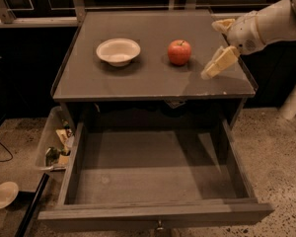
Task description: Place apple into middle drawer
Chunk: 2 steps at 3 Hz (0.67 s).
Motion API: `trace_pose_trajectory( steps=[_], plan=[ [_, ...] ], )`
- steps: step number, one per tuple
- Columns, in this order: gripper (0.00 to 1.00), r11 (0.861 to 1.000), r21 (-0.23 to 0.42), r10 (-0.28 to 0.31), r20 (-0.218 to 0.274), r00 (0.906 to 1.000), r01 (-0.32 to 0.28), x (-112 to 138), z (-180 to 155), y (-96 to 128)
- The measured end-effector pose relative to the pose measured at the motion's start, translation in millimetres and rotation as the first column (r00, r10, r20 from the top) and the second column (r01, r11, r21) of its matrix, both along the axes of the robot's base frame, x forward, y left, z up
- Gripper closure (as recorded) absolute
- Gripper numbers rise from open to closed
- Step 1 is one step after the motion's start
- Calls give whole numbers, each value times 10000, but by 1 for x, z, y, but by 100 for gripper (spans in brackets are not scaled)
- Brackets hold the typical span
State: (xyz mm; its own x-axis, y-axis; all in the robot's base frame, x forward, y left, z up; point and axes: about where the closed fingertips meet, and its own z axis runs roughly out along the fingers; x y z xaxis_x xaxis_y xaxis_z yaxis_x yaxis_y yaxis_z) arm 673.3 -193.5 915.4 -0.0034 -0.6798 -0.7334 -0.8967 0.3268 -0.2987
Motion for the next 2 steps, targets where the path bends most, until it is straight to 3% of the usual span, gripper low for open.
trace_pose_trajectory(
  steps=[1, 2],
  plan=[
    [0, 9796, 1994, -223, -119, 9997, 242, 26, -16, 12],
    [0, 9397, 3403, -178, -522, 9985, 346, 43, -30, 21]
  ],
)
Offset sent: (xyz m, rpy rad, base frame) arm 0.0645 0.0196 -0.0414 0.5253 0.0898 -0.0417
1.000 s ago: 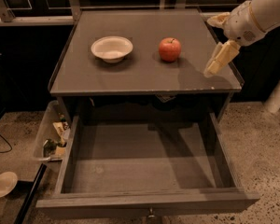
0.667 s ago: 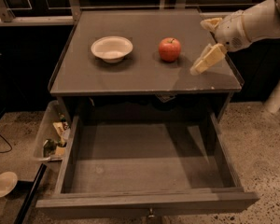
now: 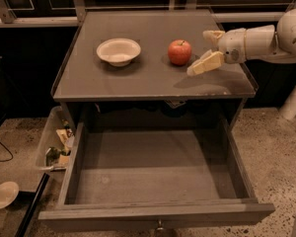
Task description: Place apple into middle drawer
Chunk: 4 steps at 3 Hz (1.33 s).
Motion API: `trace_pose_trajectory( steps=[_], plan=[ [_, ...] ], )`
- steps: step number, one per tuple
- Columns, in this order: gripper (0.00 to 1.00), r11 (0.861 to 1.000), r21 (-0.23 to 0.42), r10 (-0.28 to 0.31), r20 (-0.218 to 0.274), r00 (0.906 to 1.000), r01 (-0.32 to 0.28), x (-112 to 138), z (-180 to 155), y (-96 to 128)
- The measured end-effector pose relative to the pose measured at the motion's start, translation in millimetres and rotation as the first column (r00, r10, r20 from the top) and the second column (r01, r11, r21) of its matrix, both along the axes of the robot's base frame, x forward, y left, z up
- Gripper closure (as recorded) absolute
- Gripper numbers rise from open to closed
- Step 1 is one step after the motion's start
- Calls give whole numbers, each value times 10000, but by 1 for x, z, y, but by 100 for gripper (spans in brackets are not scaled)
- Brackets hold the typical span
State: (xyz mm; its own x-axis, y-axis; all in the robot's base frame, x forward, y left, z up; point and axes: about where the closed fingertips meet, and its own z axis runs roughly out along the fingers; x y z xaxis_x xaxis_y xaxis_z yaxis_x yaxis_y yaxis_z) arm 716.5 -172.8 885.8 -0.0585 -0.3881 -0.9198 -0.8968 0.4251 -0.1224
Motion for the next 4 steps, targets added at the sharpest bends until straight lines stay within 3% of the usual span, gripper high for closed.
trace_pose_trajectory(
  steps=[1, 3, 4],
  plan=[
    [0, 9963, 825, 275, -412, 9988, -240, 14, -10, 14],
    [0, 9910, 1152, 755, -594, 9954, -683, 36, -12, 40],
    [19, 9909, 1157, 755, -560, 9956, -686, 37, -10, 41]
  ],
)
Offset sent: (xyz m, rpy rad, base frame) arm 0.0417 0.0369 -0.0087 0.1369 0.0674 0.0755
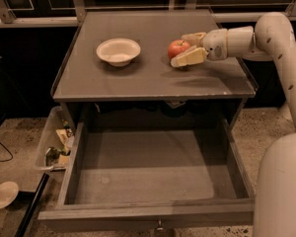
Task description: Place apple into middle drawer
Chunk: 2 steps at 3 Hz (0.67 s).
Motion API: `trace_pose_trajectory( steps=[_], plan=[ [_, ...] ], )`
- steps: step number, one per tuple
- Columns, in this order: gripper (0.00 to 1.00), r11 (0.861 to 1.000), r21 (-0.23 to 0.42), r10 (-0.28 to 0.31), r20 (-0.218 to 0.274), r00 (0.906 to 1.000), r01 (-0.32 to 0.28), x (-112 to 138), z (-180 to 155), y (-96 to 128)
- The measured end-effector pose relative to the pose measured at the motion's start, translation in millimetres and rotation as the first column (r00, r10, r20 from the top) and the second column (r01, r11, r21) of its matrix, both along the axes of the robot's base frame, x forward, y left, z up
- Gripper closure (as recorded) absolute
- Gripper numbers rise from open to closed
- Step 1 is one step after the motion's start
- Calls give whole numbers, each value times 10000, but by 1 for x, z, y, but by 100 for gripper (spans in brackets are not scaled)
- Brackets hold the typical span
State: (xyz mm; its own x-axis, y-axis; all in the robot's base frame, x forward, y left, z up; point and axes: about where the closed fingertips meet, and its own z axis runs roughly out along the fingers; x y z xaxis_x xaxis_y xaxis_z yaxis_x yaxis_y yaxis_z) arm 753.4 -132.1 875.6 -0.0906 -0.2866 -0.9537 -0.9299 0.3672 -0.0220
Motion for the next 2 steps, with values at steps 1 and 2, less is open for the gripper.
trace_pose_trajectory(
  steps=[1, 2],
  plan=[
    [42, 10000, 0, 2, -1, 10000, -2, 0, 0, 0],
    [66, 10000, 0, 2, -1, 10000, -2, 0, 0, 0]
  ],
)
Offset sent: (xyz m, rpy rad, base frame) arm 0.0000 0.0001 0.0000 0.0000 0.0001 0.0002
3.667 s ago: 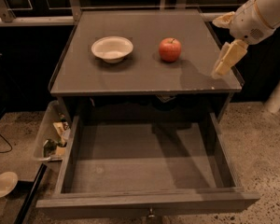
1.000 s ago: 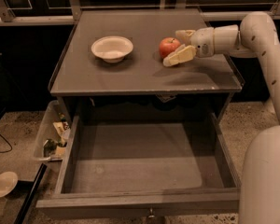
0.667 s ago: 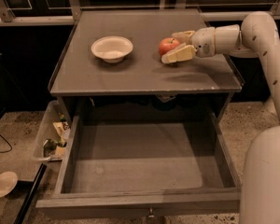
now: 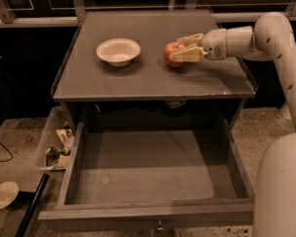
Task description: Place apple into middle drawer
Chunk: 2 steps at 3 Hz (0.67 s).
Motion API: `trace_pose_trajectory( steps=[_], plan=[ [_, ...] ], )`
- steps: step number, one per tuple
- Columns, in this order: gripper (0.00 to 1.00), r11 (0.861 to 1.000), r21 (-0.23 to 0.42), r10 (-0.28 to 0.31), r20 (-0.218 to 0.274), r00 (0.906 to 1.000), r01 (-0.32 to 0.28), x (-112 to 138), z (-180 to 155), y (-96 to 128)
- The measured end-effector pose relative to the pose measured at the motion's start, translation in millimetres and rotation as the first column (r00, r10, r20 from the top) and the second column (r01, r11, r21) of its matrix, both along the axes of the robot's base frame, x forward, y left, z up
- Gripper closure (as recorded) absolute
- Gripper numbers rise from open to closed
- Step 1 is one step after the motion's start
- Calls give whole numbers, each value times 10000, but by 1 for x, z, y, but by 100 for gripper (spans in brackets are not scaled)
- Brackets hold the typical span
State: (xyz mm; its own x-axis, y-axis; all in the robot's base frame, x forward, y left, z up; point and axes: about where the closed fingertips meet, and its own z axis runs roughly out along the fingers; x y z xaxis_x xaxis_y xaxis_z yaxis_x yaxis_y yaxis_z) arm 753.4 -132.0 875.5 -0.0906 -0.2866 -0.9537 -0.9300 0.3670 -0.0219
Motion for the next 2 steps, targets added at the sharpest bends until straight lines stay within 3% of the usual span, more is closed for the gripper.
trace_pose_trajectory(
  steps=[1, 2],
  plan=[
    [89, 10000, 0, 1, 0, 10000, -1, 0, 0, 0],
    [100, 10000, -1, 4, -1, 10000, -4, 0, 0, 0]
  ],
)
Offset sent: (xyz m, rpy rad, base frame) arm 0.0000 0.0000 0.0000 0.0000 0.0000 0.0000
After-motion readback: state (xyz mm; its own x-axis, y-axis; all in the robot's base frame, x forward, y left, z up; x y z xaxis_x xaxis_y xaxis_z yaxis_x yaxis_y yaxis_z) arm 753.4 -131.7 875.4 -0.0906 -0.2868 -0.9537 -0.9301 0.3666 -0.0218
